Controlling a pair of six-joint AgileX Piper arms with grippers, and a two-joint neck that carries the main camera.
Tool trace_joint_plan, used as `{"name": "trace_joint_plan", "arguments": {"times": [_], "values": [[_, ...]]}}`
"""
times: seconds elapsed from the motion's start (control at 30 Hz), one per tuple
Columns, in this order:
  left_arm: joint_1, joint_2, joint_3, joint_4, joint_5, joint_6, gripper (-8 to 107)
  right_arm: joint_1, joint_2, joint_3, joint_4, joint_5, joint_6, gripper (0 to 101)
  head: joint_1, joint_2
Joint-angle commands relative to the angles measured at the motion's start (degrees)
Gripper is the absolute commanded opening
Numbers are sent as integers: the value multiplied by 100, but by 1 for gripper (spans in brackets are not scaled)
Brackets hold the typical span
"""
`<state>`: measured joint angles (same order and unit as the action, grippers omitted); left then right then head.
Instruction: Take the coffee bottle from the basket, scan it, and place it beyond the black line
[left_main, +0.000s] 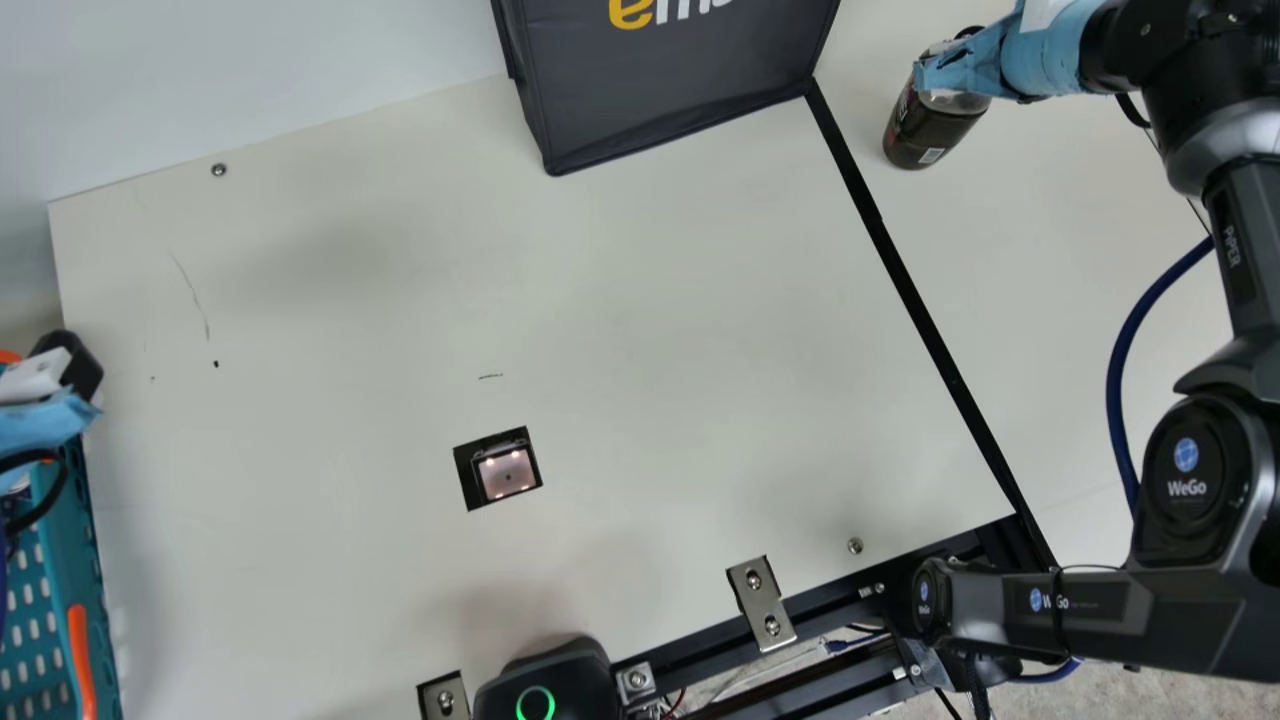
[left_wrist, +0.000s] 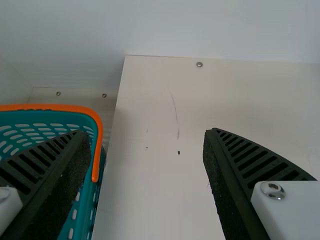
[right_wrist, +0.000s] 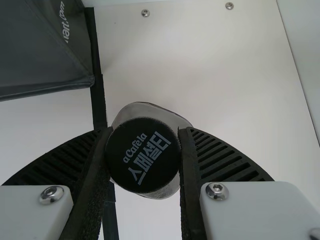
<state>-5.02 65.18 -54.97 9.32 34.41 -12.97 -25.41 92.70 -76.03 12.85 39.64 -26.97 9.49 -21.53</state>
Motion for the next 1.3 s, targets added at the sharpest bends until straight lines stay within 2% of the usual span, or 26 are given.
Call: {"name": "trace_joint_plan", "arguments": {"times": [0.0, 0.9, 1.27], "values": [[0, 0, 0, 0, 0, 0, 90, 4, 12, -1, -5, -15, 14, 3, -157, -5], [0, 0, 0, 0, 0, 0, 90, -69, 93, -37, 180, -50, 2, 91, -157, -5], [0, 0, 0, 0, 0, 0, 90, -110, 41, -130, 189, 48, -6, 91, -157, -5]]}}
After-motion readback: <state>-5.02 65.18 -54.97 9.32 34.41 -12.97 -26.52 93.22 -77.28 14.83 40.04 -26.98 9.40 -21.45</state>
